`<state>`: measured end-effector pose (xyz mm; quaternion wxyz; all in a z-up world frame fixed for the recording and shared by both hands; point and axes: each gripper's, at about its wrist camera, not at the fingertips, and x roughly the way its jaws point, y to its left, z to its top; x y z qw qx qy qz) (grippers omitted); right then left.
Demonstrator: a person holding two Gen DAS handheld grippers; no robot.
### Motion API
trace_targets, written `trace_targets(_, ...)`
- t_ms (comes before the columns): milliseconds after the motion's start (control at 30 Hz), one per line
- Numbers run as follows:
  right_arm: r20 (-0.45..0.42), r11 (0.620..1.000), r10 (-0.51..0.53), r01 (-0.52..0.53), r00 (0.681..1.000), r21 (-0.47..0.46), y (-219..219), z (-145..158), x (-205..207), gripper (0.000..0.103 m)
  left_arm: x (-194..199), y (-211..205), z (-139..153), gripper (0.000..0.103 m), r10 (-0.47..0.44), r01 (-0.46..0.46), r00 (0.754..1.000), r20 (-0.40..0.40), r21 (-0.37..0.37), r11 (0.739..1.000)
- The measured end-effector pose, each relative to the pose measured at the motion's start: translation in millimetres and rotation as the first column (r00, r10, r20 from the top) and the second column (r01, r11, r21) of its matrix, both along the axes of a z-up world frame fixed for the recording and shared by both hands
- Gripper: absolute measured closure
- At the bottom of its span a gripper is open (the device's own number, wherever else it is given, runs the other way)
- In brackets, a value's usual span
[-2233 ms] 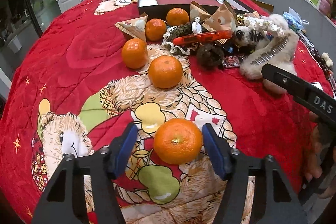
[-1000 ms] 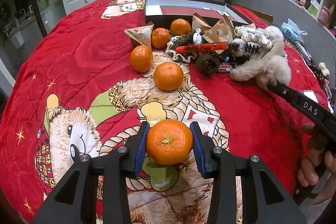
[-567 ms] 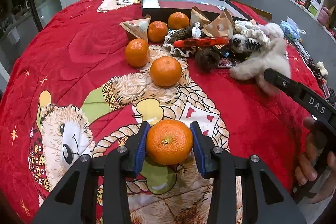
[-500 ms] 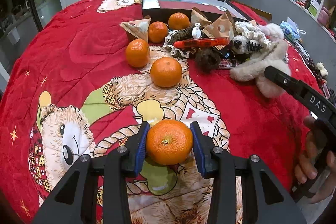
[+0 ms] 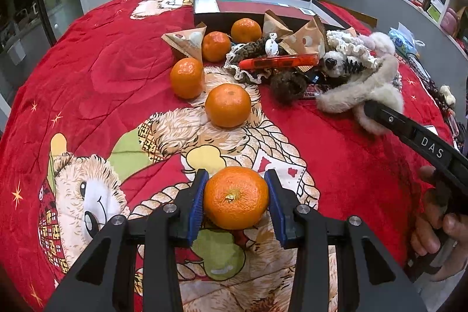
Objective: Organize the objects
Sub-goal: 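Lift the orange with the left tool while the right tool carries the plush toward the black box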
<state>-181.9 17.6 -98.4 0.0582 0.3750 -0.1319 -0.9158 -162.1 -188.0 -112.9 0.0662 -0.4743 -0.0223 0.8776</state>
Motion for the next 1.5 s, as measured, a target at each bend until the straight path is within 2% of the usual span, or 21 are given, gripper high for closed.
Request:
trace_targets(100, -0.007, 1.0, -0.004, 0.004, 1.0, -0.004, 0.8, 2.2, 3.7, 0.072, 1.9, 0.8, 2.9, 0.065, -0.006, 0.006, 1.0, -0.006, 0.003, 1.0)
trace_targets(133, -0.011, 1.0, -0.007, 0.007, 1.0, -0.01, 1.7, 3.6, 5.5, 0.077, 3.1, 1.2, 4.3, 0.065, -0.007, 0.007, 1.0, -0.009, 0.003, 1.0)
trace_targets(467, -0.077, 1.0, 0.006, -0.007, 0.997, -0.01, -0.5, 23.8, 29.0, 0.081, 15.1, -0.7, 23.1, 0.065, -0.002, 0.002, 0.998, -0.066, 0.001, 1.0)
trace_targets(600, -0.105, 1.0, 0.009, -0.011, 0.994, -0.014, -0.7, 35.3, 38.2, 0.088, 21.0, -1.1, 31.2, 0.065, -0.007, 0.007, 0.996, -0.093, 0.002, 1.0)
trace_targets(767, -0.117, 1.0, 0.02, -0.02, 0.993, 0.007, -4.0, 37.2, 45.6, 0.088, 29.0, 0.7, 36.9, 0.065, -0.015, 0.016, 0.993, -0.118, 0.006, 1.0)
trace_targets(900, -0.1, 0.999, 0.002, -0.007, 0.995, -0.041, 0.1, 32.5, 45.6, 0.084, 31.8, 2.0, 35.2, 0.065, -0.018, 0.019, 0.993, -0.115, 0.008, 1.0)
trace_targets(1100, -0.075, 1.0, 0.013, -0.013, 0.997, 0.0, -3.2, 27.2, 36.0, 0.08, 23.1, 4.2, 30.6, 0.065, -0.016, 0.017, 0.995, -0.095, 0.008, 1.0)
trace_targets(1267, -0.091, 0.999, 0.023, -0.019, 0.996, 0.038, -6.2, 25.3, 28.7, 0.08, 13.0, 6.9, 28.1, 0.065, -0.024, 0.025, 0.996, -0.085, 0.009, 1.0)
trace_targets(1333, -0.091, 0.997, 0.027, -0.02, 0.995, 0.073, -9.7, 26.3, 25.3, 0.063, 9.9, 7.6, 26.0, 0.065, -0.025, 0.026, 0.997, -0.075, 0.013, 1.0)
trace_targets(1367, -0.096, 0.996, 0.027, -0.019, 0.995, 0.082, -10.8, 26.8, 24.2, 0.057, 8.0, 7.8, 24.8, 0.065, -0.028, 0.029, 0.997, -0.068, 0.015, 0.999)
trace_targets(1433, -0.088, 0.995, 0.008, 0.0, 0.996, 0.1, -11.1, 25.3, 20.0, 0.037, 5.7, 8.0, 23.3, 0.065, -0.031, 0.032, 0.998, -0.061, 0.014, 0.999)
trace_targets(1500, -0.046, 0.989, -0.028, 0.035, 0.999, 0.142, -10.1, 16.9, 10.9, 0.032, 2.6, 8.1, 22.0, 0.065, -0.031, 0.032, 0.998, -0.055, 0.012, 0.999)
